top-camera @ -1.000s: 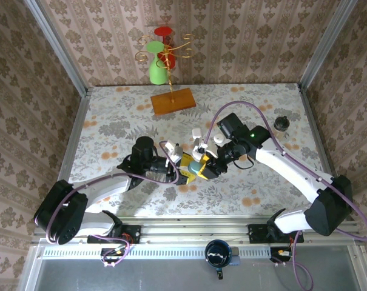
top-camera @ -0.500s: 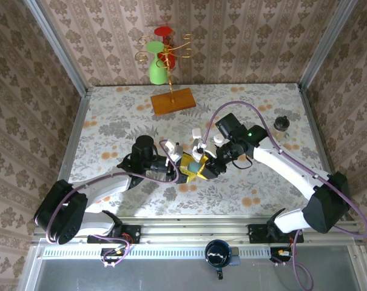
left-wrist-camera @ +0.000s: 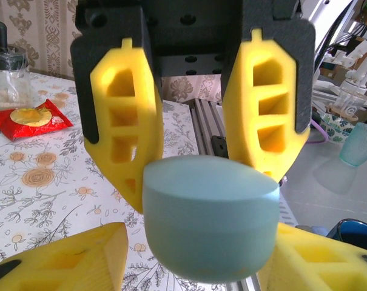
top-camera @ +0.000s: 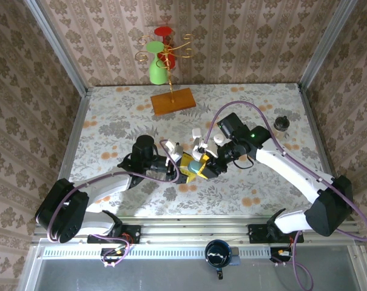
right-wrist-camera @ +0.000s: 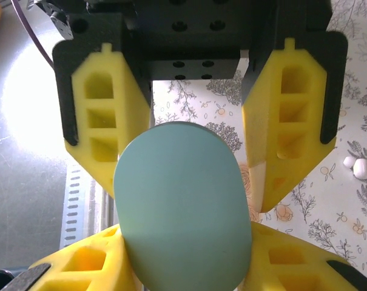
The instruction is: Insert wireless bluetooth earbuds into charging case
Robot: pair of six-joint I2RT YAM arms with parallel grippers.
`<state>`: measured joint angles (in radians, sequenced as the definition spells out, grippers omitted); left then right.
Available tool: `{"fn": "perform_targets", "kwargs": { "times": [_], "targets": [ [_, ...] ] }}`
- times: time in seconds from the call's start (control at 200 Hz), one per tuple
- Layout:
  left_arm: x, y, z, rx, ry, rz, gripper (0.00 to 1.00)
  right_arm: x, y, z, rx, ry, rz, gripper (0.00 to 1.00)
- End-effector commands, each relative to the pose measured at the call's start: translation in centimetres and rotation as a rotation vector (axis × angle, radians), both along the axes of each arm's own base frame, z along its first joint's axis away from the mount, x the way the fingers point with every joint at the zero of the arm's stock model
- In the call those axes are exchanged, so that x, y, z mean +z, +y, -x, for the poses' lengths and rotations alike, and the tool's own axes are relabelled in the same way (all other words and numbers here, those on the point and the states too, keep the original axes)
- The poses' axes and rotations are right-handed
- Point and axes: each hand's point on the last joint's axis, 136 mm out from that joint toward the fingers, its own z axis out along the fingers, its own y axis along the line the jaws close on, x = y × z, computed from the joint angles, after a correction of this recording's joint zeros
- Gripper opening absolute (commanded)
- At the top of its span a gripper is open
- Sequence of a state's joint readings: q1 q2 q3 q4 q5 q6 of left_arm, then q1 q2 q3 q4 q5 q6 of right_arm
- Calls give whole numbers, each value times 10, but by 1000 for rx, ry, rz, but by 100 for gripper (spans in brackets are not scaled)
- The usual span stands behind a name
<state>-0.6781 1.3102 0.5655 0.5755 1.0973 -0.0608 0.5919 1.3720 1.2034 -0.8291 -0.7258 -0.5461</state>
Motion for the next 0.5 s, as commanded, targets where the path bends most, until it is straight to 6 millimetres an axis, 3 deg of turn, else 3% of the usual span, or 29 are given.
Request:
{"fn": "perform_targets", "kwargs": {
  "times": [0.0,0.495],
  "targets": [
    [10,-2,-2,-22,-8,19,55,1,0,1,-4,-8,-3,17],
    [12,-1,-2,-20,-21,32,54,-12,3,-3,-4,31,22,16]
  ]
}}
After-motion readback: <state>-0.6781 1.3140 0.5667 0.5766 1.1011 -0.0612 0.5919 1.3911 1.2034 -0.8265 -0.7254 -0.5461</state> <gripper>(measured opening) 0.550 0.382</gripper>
